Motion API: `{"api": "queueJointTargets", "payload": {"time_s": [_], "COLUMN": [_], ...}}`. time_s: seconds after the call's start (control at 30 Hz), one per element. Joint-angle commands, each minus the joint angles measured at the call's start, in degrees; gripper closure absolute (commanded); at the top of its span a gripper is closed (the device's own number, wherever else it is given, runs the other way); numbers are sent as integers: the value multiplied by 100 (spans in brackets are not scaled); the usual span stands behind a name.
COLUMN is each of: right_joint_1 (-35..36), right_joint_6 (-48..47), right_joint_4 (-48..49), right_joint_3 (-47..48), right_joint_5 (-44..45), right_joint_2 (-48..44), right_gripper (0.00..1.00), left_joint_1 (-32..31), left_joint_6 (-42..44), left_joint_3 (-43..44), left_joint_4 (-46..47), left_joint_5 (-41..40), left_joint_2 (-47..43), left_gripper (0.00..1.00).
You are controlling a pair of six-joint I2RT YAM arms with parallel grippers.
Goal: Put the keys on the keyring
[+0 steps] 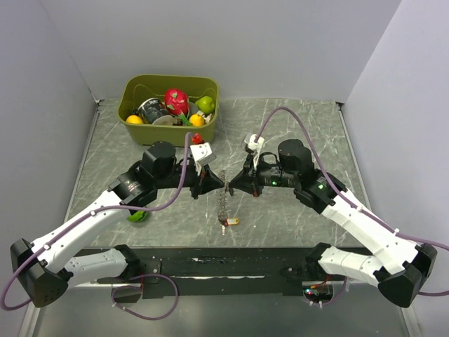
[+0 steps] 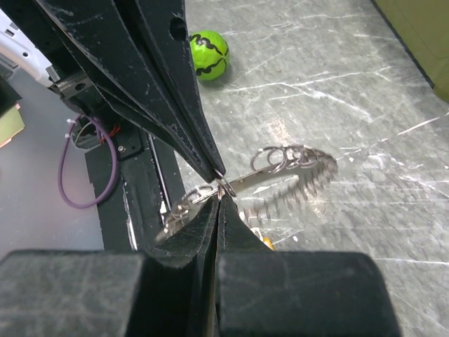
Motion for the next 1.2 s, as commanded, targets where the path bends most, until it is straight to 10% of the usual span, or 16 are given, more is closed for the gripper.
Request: {"api": "queueJointTargets", "payload": {"time_s": [0.0, 1.17], "right_joint_1": [29, 29], "right_joint_6": [-21, 383], "right_joint_4": [4, 267], "right_joint_3": [44, -18], "right_joint_5": [269, -161], "right_joint_2": [-183, -139], "right_gripper": [100, 100], "left_joint_1": [-53, -123], "left_joint_6": [-90, -126], "left_joint_3": [38, -128], "left_joint_4": [433, 836], "left_joint_5": [85, 208], "left_joint_2": [-239, -547], "left_gripper": [99, 99]}}
